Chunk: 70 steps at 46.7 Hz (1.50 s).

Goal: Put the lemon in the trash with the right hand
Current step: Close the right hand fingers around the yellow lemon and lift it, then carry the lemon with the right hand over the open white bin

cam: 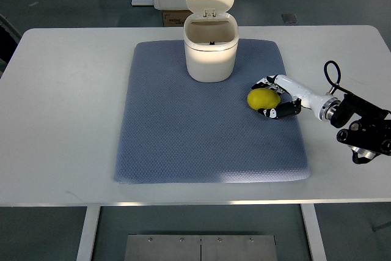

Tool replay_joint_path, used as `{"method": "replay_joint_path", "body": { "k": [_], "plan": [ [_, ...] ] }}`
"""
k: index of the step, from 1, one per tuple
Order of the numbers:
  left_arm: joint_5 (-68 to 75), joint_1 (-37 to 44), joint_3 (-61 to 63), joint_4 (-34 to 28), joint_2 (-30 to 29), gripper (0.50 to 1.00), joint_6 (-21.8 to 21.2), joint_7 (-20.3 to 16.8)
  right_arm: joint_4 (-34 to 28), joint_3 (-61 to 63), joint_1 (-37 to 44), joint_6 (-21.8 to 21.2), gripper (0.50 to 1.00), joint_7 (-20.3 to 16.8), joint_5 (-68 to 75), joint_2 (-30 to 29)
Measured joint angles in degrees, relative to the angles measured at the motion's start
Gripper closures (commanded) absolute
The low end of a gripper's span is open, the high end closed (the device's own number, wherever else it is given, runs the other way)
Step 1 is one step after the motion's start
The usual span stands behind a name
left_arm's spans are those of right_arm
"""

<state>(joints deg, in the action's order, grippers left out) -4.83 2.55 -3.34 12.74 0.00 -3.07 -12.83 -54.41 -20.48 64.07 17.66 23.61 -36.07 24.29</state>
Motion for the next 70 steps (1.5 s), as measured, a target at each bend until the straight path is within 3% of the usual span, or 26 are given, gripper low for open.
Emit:
{"method": "replay_joint_path", "body": {
  "k": [21, 35, 58, 70],
  "plan": [
    [0.0, 0.0, 0.0, 0.0, 0.0, 0.500, 0.0, 0.0, 0.2, 0.6, 2.0, -0.3, 1.000, 2.0, 3.6, 6.3],
    [0.0, 0.0, 0.0, 0.0, 0.0, 0.500, 0.0, 0.0, 0.4, 0.8, 8.1, -5.4, 1.000, 3.2, 5.9, 12.1],
    [0.0, 0.0, 0.0, 0.0, 0.0, 0.500, 0.0, 0.0, 0.6, 0.7, 12.3, -6.6, 1.000, 1.7, 7.3, 11.1],
    [0.0, 0.0, 0.0, 0.0, 0.0, 0.500, 0.0, 0.0, 0.5, 0.6, 16.0, -6.7, 1.000, 0.0, 9.3, 5.5]
  ]
}}
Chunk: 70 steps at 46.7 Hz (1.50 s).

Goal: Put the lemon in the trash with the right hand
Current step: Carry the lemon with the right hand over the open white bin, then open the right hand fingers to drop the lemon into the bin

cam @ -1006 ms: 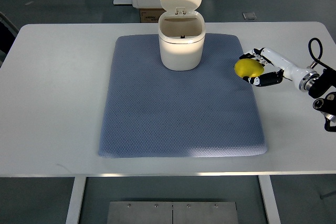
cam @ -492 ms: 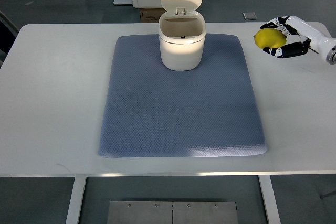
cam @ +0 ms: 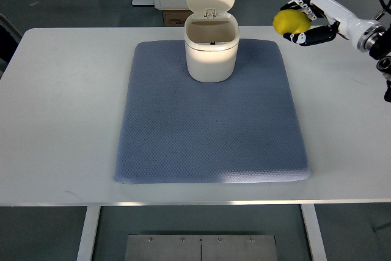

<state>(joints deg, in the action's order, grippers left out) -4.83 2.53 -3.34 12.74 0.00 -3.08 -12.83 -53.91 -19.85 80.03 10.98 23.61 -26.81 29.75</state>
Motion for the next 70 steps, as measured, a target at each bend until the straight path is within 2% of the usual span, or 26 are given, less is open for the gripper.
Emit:
{"method": "replay_joint_path", "body": {
  "k": [22, 34, 45, 55, 62, 70],
  "plan": [
    [0.0, 0.0, 0.0, 0.0, 0.0, 0.500, 0.0, 0.0, 2.1, 0.0, 4.8, 0.1, 1.000, -5.2, 2.1, -11.1],
    [0.0, 0.0, 0.0, 0.0, 0.0, 0.500, 0.0, 0.0, 9.8, 0.0, 5.7, -0.4, 1.000, -8.5, 2.6, -20.1],
    [0.0, 0.0, 0.0, 0.0, 0.0, 0.500, 0.0, 0.0, 18.6, 0.0, 5.1, -3.4, 1.000, -8.8, 3.0, -27.0],
    [0.0, 0.0, 0.0, 0.0, 0.0, 0.500, 0.0, 0.0, 21.8, -0.1, 4.7, -3.5, 1.000, -10.5, 3.0, -29.7],
    [0.0, 0.0, 0.0, 0.0, 0.0, 0.500, 0.0, 0.0, 26.4, -0.3, 3.0, -3.6, 1.000, -11.2, 2.9, -29.7],
    [0.0, 0.0, 0.0, 0.0, 0.0, 0.500, 0.0, 0.0, 27.0, -0.5, 2.4, -3.6, 1.000, -11.2, 2.8, -29.8]
  ]
}}
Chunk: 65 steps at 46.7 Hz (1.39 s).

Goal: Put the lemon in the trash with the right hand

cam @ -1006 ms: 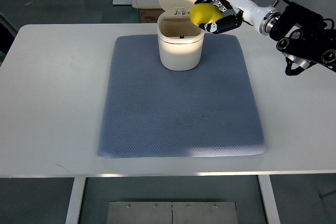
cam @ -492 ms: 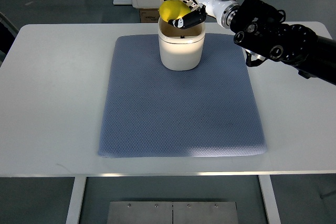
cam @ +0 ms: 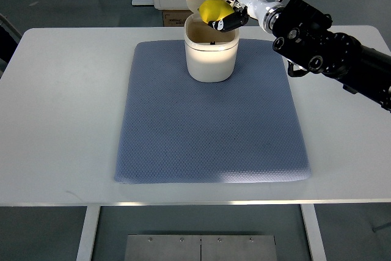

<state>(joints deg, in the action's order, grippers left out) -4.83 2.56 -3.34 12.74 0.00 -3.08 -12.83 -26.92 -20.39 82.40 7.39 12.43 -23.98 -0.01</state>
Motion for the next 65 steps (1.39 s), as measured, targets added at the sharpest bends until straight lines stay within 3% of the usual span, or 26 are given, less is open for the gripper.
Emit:
{"method": "replay_joint_path", "body": {
  "k": [10, 13, 18, 23, 49, 53, 65],
  "plan": [
    [0.0, 0.0, 0.0, 0.0, 0.0, 0.500, 0.0, 0.0, -0.5, -0.1, -0.3, 0.0, 1.000, 0.1, 0.0, 0.0],
    [0.0, 0.0, 0.0, 0.0, 0.0, 0.500, 0.0, 0.0, -0.5, 0.0, -0.4, 0.0, 0.886, 0.2, 0.0, 0.0],
    [0.0, 0.0, 0.0, 0.0, 0.0, 0.500, 0.0, 0.0, -0.5, 0.3, -0.7, 0.1, 0.624, 0.3, 0.0, 0.0],
    [0.0, 0.0, 0.0, 0.0, 0.0, 0.500, 0.0, 0.0, -0.5, 0.4, -0.8, 0.1, 0.511, 0.5, 0.0, 0.0],
    [0.0, 0.0, 0.0, 0.0, 0.0, 0.500, 0.0, 0.0, -1.6, 0.2, -0.4, -1.2, 0.502, 0.8, 0.1, 0.0],
    [0.0, 0.0, 0.0, 0.0, 0.0, 0.500, 0.0, 0.0, -3.9, 0.2, -0.2, -1.3, 0.502, 1.5, 0.1, 0.9],
    [0.0, 0.0, 0.0, 0.0, 0.0, 0.500, 0.0, 0.0, -15.5, 0.6, 1.7, -1.0, 0.502, 3.4, 0.1, 11.4]
  ]
}}
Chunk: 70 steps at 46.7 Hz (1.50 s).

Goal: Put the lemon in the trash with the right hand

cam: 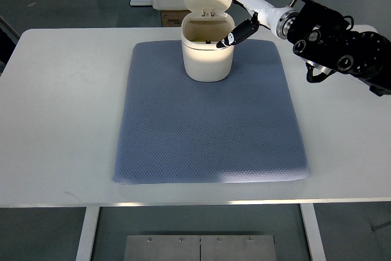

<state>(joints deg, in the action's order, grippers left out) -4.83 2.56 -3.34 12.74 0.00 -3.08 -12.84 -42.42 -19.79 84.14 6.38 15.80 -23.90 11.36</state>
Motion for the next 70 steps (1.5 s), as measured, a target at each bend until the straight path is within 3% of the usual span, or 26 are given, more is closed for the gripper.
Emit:
{"method": "replay_joint_path", "body": {
  "k": [14, 27, 40, 50, 58, 70],
  "plan": [
    [0.0, 0.0, 0.0, 0.0, 0.0, 0.500, 0.0, 0.0, -15.0, 3.4, -0.1, 0.1, 0.500, 2.5, 0.0, 16.2],
    [0.0, 0.0, 0.0, 0.0, 0.0, 0.500, 0.0, 0.0, -14.4, 11.9, -6.1, 0.3, 0.500, 1.9, 0.3, 21.7],
    [0.0, 0.0, 0.0, 0.0, 0.0, 0.500, 0.0, 0.0, -12.5, 30.9, -21.7, 0.3, 0.500, 2.7, 3.3, 19.4],
    [0.0, 0.0, 0.0, 0.0, 0.0, 0.500, 0.0, 0.0, -9.5, 37.7, -24.3, 0.1, 0.500, 1.3, 8.9, 18.7],
    [0.0, 0.0, 0.0, 0.0, 0.0, 0.500, 0.0, 0.0, -1.2, 38.2, -25.0, -0.3, 0.500, 1.2, 22.4, 13.1],
    [0.0, 0.0, 0.0, 0.0, 0.0, 0.500, 0.0, 0.0, 9.5, 41.1, -27.4, -1.4, 0.500, 1.1, 27.0, 4.0]
  ]
}}
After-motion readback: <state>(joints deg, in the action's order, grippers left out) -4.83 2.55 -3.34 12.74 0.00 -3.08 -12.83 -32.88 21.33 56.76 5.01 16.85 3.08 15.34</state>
